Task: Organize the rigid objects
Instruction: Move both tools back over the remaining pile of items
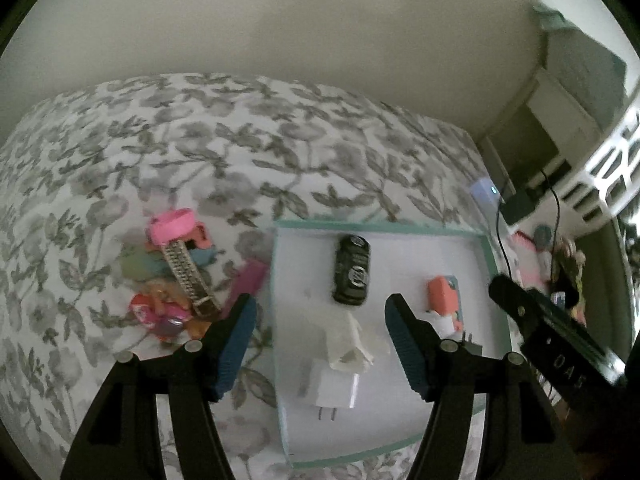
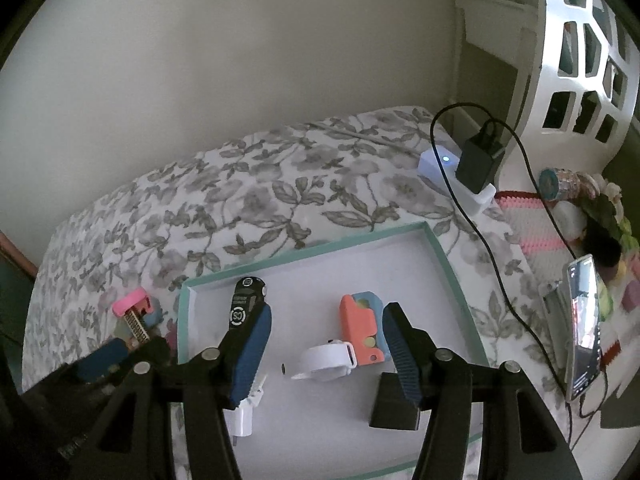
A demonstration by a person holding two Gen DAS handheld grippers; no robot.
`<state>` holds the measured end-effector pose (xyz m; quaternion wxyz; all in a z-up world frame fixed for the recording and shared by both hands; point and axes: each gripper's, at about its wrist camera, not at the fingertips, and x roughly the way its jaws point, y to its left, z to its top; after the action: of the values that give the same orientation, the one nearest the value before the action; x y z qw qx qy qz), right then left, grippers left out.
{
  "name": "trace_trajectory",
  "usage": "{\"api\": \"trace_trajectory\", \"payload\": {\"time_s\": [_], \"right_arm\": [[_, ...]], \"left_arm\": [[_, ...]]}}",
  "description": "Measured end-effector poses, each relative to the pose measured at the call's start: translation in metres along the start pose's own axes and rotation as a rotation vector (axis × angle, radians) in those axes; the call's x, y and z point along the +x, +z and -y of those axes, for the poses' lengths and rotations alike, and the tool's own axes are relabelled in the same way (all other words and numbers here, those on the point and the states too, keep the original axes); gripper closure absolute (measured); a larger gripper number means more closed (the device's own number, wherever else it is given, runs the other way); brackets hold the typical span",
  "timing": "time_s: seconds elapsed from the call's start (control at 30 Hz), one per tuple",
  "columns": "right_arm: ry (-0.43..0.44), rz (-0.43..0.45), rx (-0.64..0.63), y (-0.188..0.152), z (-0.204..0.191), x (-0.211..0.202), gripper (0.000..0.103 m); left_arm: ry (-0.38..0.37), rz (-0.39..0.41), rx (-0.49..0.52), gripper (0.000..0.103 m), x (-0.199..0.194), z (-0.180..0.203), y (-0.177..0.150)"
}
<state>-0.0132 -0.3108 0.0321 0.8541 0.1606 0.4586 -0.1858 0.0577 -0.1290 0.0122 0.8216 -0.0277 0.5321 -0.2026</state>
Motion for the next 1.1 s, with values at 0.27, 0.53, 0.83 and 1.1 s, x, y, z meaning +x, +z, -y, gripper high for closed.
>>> {"api": "trace_trajectory", "payload": {"time_s": [0.27, 0.53, 0.83, 1.1], "right_arm": [[-0.011, -0.024, -0.036, -0.003, -0.009, 0.006, 0.041], [0.021, -0.059, -0.075, -0.009, -0.025, 0.014, 0.04], [0.027, -0.088, -0.105, -0.016, -0.039, 0.024, 0.03], [0.02, -0.105, -0.102, -0.018, -0.038, 0.031, 0.015]], "left_arm": [[0.048, 0.044, -0.084, 0.015, -0.01, -0.031, 0.006], [0.074, 0.055, -0.136, 0.01, -0.012, -0.052, 0.008], [0.114, 0.064, -0.14, 0.01, -0.012, -0.061, 0.007], [0.153, 0.054, -0.146, 0.01, -0.008, -0.068, 0.006]]}}
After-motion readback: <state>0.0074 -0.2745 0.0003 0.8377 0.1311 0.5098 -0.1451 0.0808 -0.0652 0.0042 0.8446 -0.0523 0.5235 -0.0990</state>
